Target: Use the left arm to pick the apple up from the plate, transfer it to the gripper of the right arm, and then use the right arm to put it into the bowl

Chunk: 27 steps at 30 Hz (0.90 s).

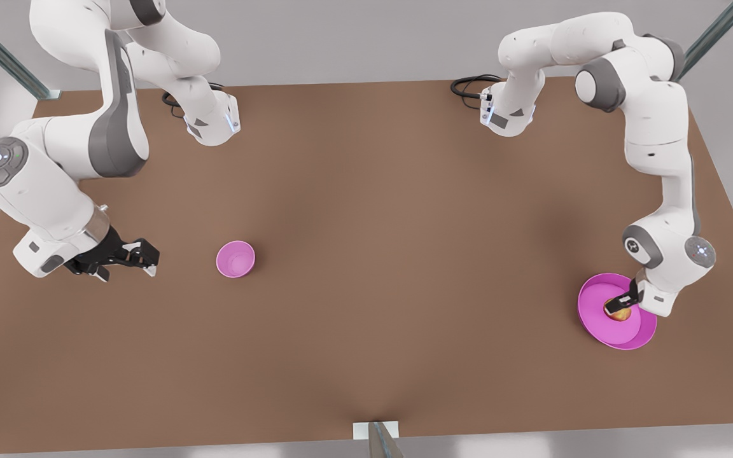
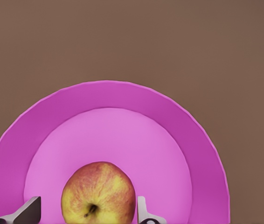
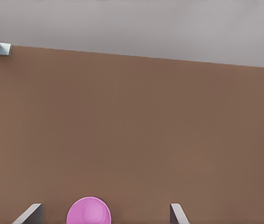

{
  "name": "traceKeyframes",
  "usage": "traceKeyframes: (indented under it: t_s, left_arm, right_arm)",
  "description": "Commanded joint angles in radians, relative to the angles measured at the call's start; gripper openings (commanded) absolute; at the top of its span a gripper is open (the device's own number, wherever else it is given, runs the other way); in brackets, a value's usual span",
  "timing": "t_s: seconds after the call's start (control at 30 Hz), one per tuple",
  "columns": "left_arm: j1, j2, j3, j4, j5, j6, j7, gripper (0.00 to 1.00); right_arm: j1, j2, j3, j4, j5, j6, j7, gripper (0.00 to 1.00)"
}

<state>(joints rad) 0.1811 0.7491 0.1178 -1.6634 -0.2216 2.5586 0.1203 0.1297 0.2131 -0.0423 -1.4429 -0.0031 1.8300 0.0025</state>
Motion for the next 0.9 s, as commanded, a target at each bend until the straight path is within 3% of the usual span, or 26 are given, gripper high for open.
traceKeyframes:
  t_s: [0.0,0.33,0.4,0.47,0.63,0.73,0.87]
  left_arm:
    - [0.000,0.006,-0.001,0.001,-0.002,0.032,0.058,1.00]
    - [0.001,0.042,-0.012,0.014,0.005,0.035,0.059,1.00]
    - [0.001,0.042,-0.012,0.014,0.005,0.042,0.059,0.95]
    - [0.001,0.042,-0.012,0.014,0.005,0.043,0.059,0.78]
    - [0.001,0.044,-0.012,0.014,0.008,0.048,0.061,0.78]
    - [-0.003,0.039,-0.014,0.028,0.010,0.048,0.062,0.70]
    - [-0.022,-0.019,-0.017,0.063,0.065,0.038,0.099,0.70]
  right_arm:
    - [-0.001,-0.001,-0.001,0.001,0.002,0.005,0.001,1.00]
    - [-0.010,0.003,0.002,-0.001,0.000,0.017,0.004,1.00]
    - [-0.013,0.003,0.002,-0.002,0.000,0.017,-0.004,1.00]
    - [-0.012,0.003,0.002,-0.004,0.000,0.017,-0.004,1.00]
    - [-0.021,0.003,0.002,-0.001,0.000,0.017,-0.007,1.00]
    - [-0.021,0.006,0.002,-0.002,0.000,0.018,-0.006,1.00]
    - [-0.022,0.008,0.002,-0.002,0.000,0.017,-0.006,1.00]
